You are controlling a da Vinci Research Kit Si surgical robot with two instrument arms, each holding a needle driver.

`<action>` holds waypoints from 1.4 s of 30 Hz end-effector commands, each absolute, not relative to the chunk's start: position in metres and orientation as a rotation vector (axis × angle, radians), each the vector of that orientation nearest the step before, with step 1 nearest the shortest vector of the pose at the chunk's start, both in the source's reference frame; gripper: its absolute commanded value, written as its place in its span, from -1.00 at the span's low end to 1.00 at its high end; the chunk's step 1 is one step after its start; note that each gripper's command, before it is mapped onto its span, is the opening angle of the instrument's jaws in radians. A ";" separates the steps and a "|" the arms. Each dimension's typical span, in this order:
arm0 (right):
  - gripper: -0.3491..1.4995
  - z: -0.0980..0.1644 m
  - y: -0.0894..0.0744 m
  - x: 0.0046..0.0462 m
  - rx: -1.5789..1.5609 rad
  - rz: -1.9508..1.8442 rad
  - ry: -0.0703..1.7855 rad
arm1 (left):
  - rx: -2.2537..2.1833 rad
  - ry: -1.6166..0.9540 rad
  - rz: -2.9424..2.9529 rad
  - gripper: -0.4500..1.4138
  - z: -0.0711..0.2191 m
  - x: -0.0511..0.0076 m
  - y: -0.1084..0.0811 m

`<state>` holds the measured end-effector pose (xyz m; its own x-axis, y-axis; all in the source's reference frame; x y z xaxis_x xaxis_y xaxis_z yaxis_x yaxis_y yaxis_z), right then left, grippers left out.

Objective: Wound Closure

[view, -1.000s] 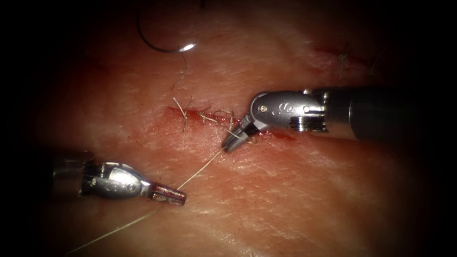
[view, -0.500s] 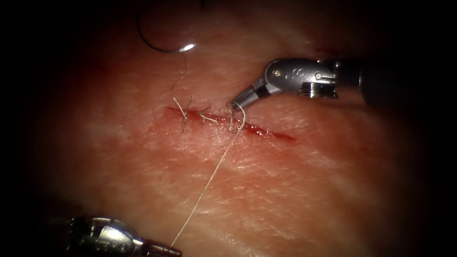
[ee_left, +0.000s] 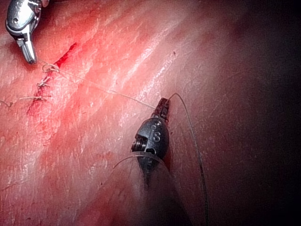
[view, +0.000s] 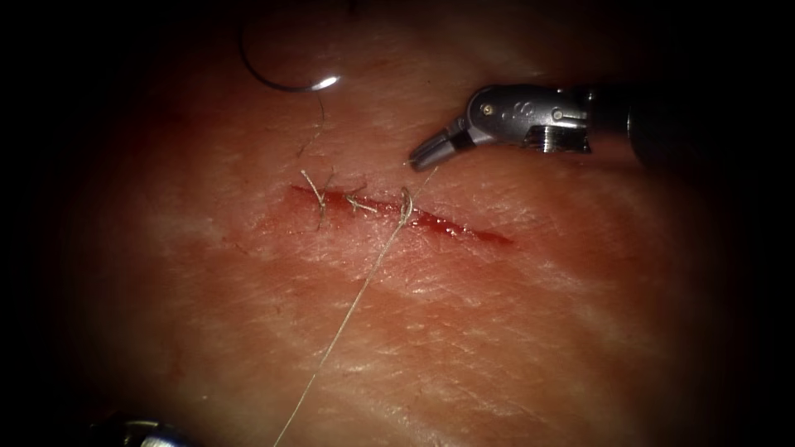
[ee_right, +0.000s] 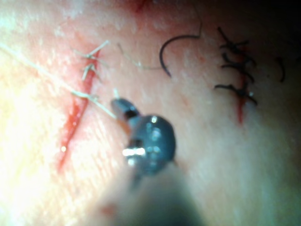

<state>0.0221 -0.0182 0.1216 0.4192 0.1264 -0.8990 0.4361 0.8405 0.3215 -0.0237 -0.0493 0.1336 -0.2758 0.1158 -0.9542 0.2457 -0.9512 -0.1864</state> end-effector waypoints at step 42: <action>-1.00 0.127 -0.016 0.0222 0.458 -0.151 1.089 | 1.876 0.542 -2.427 -1.00 0.136 -0.0251 -0.059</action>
